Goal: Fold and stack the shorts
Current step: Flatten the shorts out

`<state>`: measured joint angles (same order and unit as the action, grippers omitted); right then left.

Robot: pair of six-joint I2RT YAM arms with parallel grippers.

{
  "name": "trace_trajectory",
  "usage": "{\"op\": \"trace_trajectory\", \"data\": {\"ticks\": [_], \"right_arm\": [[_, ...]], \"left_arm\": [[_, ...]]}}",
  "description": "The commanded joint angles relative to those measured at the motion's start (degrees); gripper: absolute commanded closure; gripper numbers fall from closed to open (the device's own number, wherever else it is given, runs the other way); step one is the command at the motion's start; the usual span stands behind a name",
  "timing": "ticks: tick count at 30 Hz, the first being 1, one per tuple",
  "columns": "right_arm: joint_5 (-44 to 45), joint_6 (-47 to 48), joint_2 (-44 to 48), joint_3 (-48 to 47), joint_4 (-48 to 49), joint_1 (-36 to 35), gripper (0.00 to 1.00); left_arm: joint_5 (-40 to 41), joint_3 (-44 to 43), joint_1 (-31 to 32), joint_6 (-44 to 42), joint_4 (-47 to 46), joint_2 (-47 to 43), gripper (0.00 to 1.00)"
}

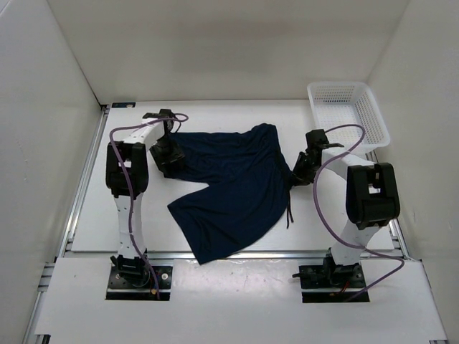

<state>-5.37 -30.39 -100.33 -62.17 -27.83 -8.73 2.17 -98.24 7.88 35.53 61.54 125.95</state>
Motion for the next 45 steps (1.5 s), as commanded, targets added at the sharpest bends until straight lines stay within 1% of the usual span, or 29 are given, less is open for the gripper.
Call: {"op": "trace_trajectory", "data": {"ticks": [1, 2, 3, 5, 8, 9, 11, 12, 16, 18, 19, 20, 22, 23, 24, 25, 26, 28, 29, 30, 31, 33, 35, 37, 41, 42, 43, 44, 45], "right_arm": [[-2.46, -3.18, -2.14, -2.52, 2.69, -1.37, 0.67], [-1.24, -4.31, -2.76, -3.21, 2.70, -1.38, 0.73], [-0.53, -4.93, -2.76, -3.22, 2.70, -1.98, 0.76], [1.05, -6.51, -2.76, -3.83, 2.70, -1.99, 0.79], [3.25, -8.45, -3.37, -4.54, 2.70, -1.99, 0.81], [3.26, -9.76, -3.38, -5.32, 2.70, -1.99, 0.81], [3.96, -11.17, -5.56, -7.51, 2.70, -2.52, 0.81], [4.57, -12.49, -6.27, -8.40, 2.70, -2.52, 0.81], [5.19, -15.13, -11.88, -16.20, 2.08, -2.52, 0.81], [6.50, -15.74, -14.09, -19.72, -0.36, -3.05, 0.82], [6.51, -15.75, -16.01, -21.48, -0.99, -3.65, 0.82], [6.51, -15.75, -16.73, -24.28, -1.52, -3.66, 0.82], [7.21, -15.75, -17.97, -26.50, -2.83, -4.18, 0.82], [7.99, -15.75, -17.97, -27.12, -2.84, -4.19, 0.82], [8.00, -15.75, -17.97, -27.12, -2.84, -4.19, 0.79], [8.70, -15.75, -17.97, -27.65, -2.84, -4.71, 0.77], [9.40, -15.75, -17.97, -27.65, -2.84, -4.72, 0.77], [9.41, -15.75, -17.27, -27.12, -2.84, -4.72, 0.76], [9.93, -15.75, -17.26, -26.52, -2.84, -4.72, 0.76], [9.94, -15.14, -16.74, -25.81, -2.84, -4.72, 0.76], [9.94, -15.14, -16.21, -25.28, -2.84, -4.72, 0.76], [9.94, -15.14, -15.43, -23.53, -2.84, -4.72, 0.74], [9.94, -15.14, -14.54, -22.38, -2.84, -4.72, 0.73], [9.94, -15.14, -13.31, -21.68, -2.84, -4.72, 0.72], [9.94, -13.82, -12.08, -21.15, -2.84, -4.72, 0.70], [9.94, -13.29, -12.08, -21.15, -2.84, -4.72, 0.70], [9.41, -13.29, -12.08, -21.15, -2.84, -4.72, 0.70], [9.41, -12.59, -11.56, -21.15, -2.84, -4.72, 0.70], [9.41, -12.59, -11.55, -21.15, -2.84, -4.72, 0.70]], "left_arm": [[-0.94, -7.12, -0.94, -2.12, 1.21, 4.73, 0.30], [-0.94, -9.15, -0.94, -2.13, 2.96, 7.87, 0.30], [-0.94, -13.17, -1.46, -2.65, 4.10, 9.21, 0.32], [-1.47, -15.75, -1.99, -3.18, 4.73, 11.50, 0.32], [-2.70, -21.80, -3.22, -3.88, 4.73, 14.83, 0.33], [-2.70, -26.87, -3.22, -4.41, 6.04, 16.16, 0.33], [-3.22, -33.48, -3.84, -5.21, 8.24, 19.32, 0.33], [-3.75, -40.73, -4.36, -5.82, 10.16, 22.64, 0.33], [-7.34, -52.47, -6.38, -6.52, 9.92, 27.94, 0.34], [-9.11, -52.50, -7.43, -6.52, 6.68, 27.95, 0.38], [-9.90, -53.54, -8.48, -6.52, 5.88, 27.95, 0.42], [-10.61, -54.07, -9.02, -7.05, 5.87, 27.95, 0.44], [-11.57, -54.08, -10.07, -7.92, 5.87, 25.93, 0.46], [-11.58, -52.08, -10.08, -9.41, 5.87, 24.79, 0.50], [-10.36, -50.49, -10.08, -10.03, 5.18, 21.82, 0.55], [-9.39, -48.56, -10.08, -10.04, 4.56, 20.23, 0.62], [-8.60, -44.36, -10.08, -11.52, 4.03, 18.73, 0.69], [-7.98, -41.00, -10.08, -12.06, 3.50, 15.92, 0.73], [-7.98, -39.24, -10.08, -12.58, 3.50, 15.91, 0.73], [-7.98, -38.70, -10.08, -12.59, 3.50, 15.38, 0.64], [-7.98, -38.70, -10.08, -12.59, 3.50, 15.38, 0.57], [-7.98, -37.13, -10.08, -11.97, 3.50, 15.38, 0.46], [-7.98, -35.89, -10.08, -11.18, 3.50, 15.38, 0.31], [-7.98, -34.31, -10.08, -9.51, 3.50, 15.38, 0.31], [-7.27, -29.22, -10.08, -8.11, 3.59, 14.77, 0.50], [-7.27, -26.25, -10.08, -8.11, 2.81, 14.76, 0.71], [-7.27, -24.91, -10.08, -8.11, 2.01, 14.76, 0.84], [-7.27, -24.29, -10.08, -8.11, 2.01, 14.76, 0.90], [-7.27, -23.41, -10.08, -8.11, 2.62, 14.76, 0.90]]}}
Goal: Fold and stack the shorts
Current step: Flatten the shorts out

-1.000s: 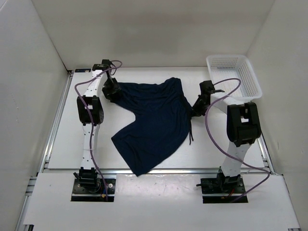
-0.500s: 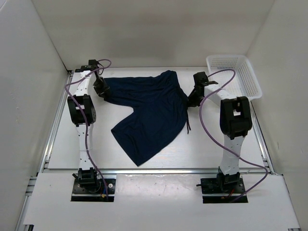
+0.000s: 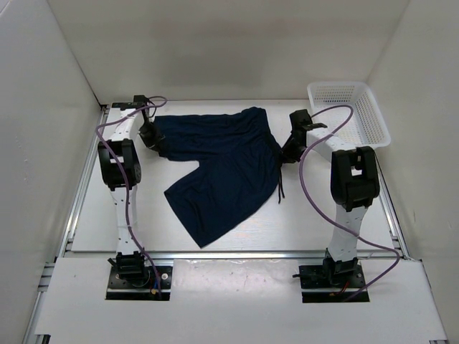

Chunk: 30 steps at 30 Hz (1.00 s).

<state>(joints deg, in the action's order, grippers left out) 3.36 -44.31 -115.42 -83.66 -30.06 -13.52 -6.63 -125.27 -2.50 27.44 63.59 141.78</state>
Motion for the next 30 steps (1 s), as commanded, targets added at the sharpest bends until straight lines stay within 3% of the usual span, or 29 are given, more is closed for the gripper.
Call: {"op": "trace_trajectory", "data": {"ticks": [1, 8, 11, 12, 13, 15, 16, 17, 18, 19, 20, 22, 24, 26, 30], "right_arm": [[0.69, 1.34, 4.23, 0.34, -0.61, 0.07, 0.70], [1.22, 2.39, 9.41, 5.51, -0.61, 0.07, 0.70], [1.22, 2.39, 11.34, 9.55, 0.88, 0.07, 0.70], [1.22, 2.39, 11.35, 10.44, 1.75, 0.07, 0.70], [1.22, 2.39, 12.14, 11.23, 2.29, 0.07, 0.70], [1.22, 3.00, 12.85, 12.28, 2.29, 0.07, 0.68], [1.22, 3.01, 13.54, 12.81, 2.29, 0.07, 0.65], [0.61, 3.70, 14.25, 12.82, 2.29, 0.07, 0.63], [0.60, 3.71, 14.25, 12.82, 2.29, 0.07, 0.59], [-0.01, 5.01, 14.95, 12.82, 2.29, 0.07, 0.53], [-0.02, 5.55, 14.96, 12.82, 2.29, 0.07, 0.49], [-0.62, 6.08, 15.48, 12.82, 2.29, -0.46, 0.37], [-2.03, 7.31, 13.74, 11.77, 2.29, -0.46, 0.31], [-2.73, 8.63, 12.33, 10.71, 2.29, -0.46, 0.29], [-3.26, 9.25, 6.63, 7.20, 2.29, -0.46, 0.29]], "left_arm": [[1.54, 4.24, 0.31, -0.02, 1.09, -1.06, 0.90], [4.08, 21.28, 0.31, -0.02, -1.10, -16.16, 0.90], [3.56, 28.65, 0.31, -0.54, -2.15, -21.62, 0.81], [3.56, 29.81, 0.31, -0.55, -2.77, -23.11, 0.75], [3.56, 30.61, 0.31, -0.55, -2.77, -23.12, 0.58], [4.08, 30.61, 0.83, -1.07, -0.94, -23.83, 0.36], [4.61, 30.61, 0.83, -1.07, -0.32, -25.04, 0.34], [5.40, 31.14, 0.83, -1.07, -0.31, -26.01, 0.19], [5.40, 31.66, 1.44, -1.07, -0.31, -27.33, 0.17], [6.19, 32.19, 1.45, -1.07, 0.21, -30.39, 0.06], [6.19, 34.02, 2.14, -0.47, 0.22, -32.16, 0.03], [6.19, 36.14, 3.64, 0.16, 0.22, -35.59, 0.03], [5.67, 40.60, 6.27, 1.82, -0.49, -40.68, 0.06], [4.09, 43.87, 8.90, 2.52, -1.89, -44.54, 0.17], [0.05, 54.22, 17.51, 5.50, -5.14, -47.29, 0.29]]}}
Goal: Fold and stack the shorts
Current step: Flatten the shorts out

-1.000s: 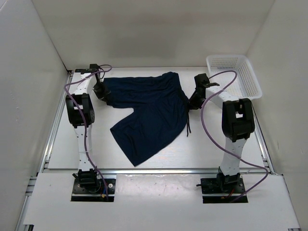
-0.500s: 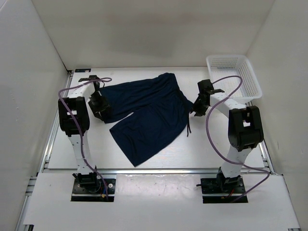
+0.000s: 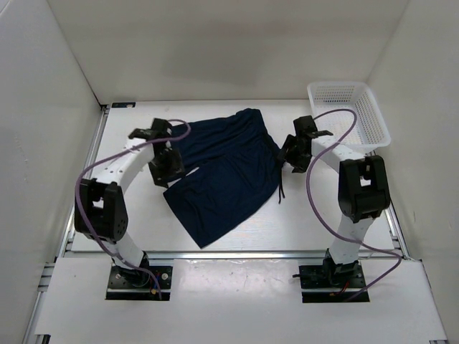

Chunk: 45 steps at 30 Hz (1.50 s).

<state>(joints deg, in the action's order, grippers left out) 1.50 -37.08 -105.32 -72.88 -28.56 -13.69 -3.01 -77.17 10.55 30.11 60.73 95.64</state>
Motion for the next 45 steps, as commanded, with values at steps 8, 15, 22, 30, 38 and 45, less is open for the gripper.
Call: {"op": "trace_trajectory", "data": {"ticks": [8, 15, 22, 30, 38, 45], "right_arm": [[-0.89, 3.15, -9.29, -7.80, 0.78, -0.28, 0.52], [-1.41, 3.15, -8.68, -6.13, 1.83, -0.28, 0.99], [-0.19, 3.15, -2.63, -0.52, 2.36, -0.28, 1.00], [4.20, 0.00, 6.69, 13.00, 2.98, -0.80, 1.00], [4.22, -5.80, 17.59, 24.89, 3.60, -5.63, 0.99], [2.43, -7.57, 28.03, 27.96, -1.22, -8.37, 0.48]], "left_arm": [[-0.79, 12.74, 9.05, 6.98, -8.43, 2.71, 0.53], [3.71, 8.62, 9.05, 6.37, -8.43, 10.43, 0.90], [8.02, 7.56, 6.34, 4.09, -7.20, 10.72, 0.90], [8.54, 6.61, -0.87, 0.13, -6.68, 10.10, 0.90], [10.39, -0.96, -3.16, -2.60, -0.97, 11.68, 0.79], [6.70, -2.30, -1.86, -2.00, 1.94, 2.48, 0.60]]}}
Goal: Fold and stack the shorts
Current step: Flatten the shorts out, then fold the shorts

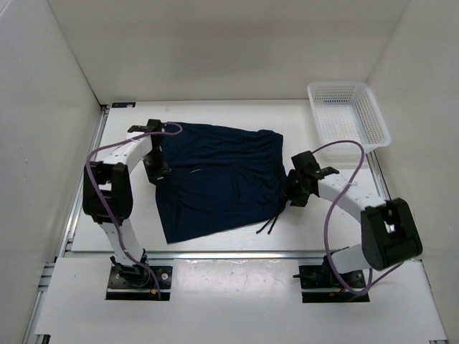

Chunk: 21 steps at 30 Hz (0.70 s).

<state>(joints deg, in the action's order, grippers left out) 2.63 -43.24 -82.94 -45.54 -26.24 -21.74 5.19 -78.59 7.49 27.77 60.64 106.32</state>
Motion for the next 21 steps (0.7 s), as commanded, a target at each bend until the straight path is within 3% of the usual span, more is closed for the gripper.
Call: {"op": "trace_trajectory", "data": {"ticks": [1, 5, 9, 11, 12, 13, 16, 21], "right_arm": [[2.80, -1.40, 7.25, 0.63, -4.77, -0.32, 0.46], [6.42, 0.79, 13.84, 1.15, -9.53, -0.32, 0.44], [-3.29, 2.11, 17.63, 3.70, -8.92, -0.93, 0.44], [-7.45, 2.11, 17.63, 5.28, -6.82, -2.16, 0.44], [-9.12, 2.11, 17.11, 6.76, -6.11, -3.21, 0.35], [-11.31, 1.59, 16.32, 7.48, -4.63, -3.75, 0.30], [-11.94, 1.06, 15.61, 9.32, -2.16, -6.21, 0.22], [-13.53, 1.06, 11.75, 9.86, 2.77, -7.88, 0.27]], "left_arm": [[-2.20, 0.09, 2.00, 0.96, 2.72, -9.80, 0.59], [-5.53, 10.44, 5.78, 5.88, 2.73, -19.03, 0.51], [-9.84, 24.07, 7.72, 12.21, -0.78, -26.86, 0.48], [-12.12, 30.29, 8.86, 15.98, -2.89, -29.68, 0.38], [-13.00, 31.81, 8.86, 16.87, -3.68, -29.68, 0.36], [-13.54, 33.74, 9.64, 17.84, -4.38, -30.38, 0.25], [-14.07, 35.07, 11.58, 21.27, -6.14, -30.39, 0.20], [-13.54, 33.85, 12.11, 20.66, -6.77, -27.58, 0.20]]}}
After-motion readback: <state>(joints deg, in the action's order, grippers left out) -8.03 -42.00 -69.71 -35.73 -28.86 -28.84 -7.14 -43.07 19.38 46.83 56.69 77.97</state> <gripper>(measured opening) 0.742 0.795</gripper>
